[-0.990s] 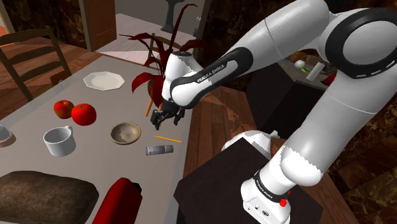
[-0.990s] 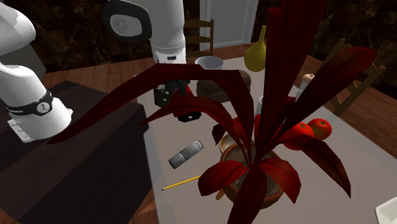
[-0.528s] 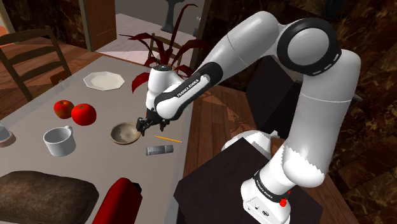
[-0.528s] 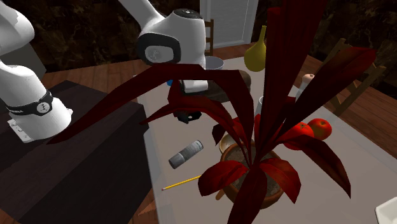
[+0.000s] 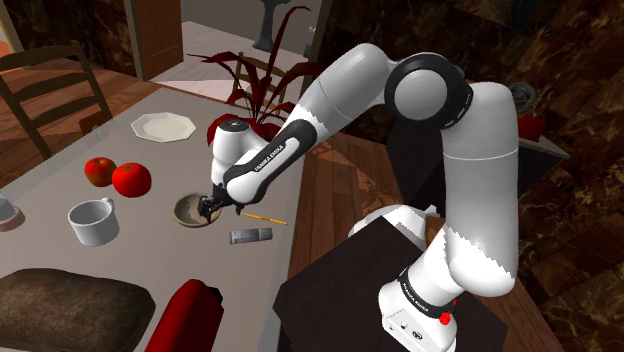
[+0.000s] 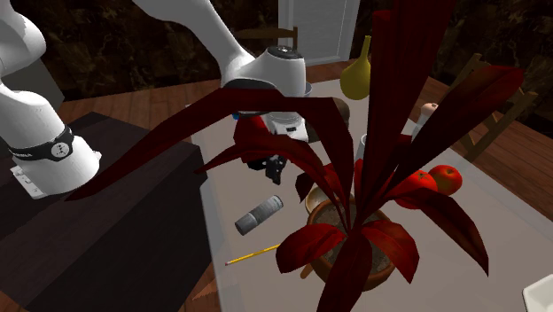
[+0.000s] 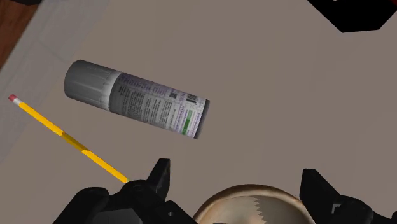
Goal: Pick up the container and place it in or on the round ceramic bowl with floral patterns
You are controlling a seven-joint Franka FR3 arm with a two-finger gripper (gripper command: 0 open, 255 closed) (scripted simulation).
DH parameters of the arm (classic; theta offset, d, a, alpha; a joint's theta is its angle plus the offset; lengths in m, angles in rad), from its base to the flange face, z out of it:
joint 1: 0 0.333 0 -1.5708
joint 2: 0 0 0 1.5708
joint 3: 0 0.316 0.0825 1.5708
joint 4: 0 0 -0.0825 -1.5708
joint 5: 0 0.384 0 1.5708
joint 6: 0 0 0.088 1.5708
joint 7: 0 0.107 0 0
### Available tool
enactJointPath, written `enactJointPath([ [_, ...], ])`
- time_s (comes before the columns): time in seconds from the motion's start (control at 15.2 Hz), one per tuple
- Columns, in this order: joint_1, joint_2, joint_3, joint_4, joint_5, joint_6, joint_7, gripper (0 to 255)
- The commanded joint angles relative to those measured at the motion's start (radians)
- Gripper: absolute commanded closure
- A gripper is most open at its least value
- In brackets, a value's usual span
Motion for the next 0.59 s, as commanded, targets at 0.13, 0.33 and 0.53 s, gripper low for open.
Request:
enactJointPath([
  [0.13,0.012,0.052,-0.013,0.02,-0.011,0.034,0.01,0],
  [0.33,0.014,0.059,-0.015,0.022,-0.013,0.038,0.011,0],
  [0.53,0.014,0.059,-0.015,0.022,-0.013,0.038,0.011,0],
])
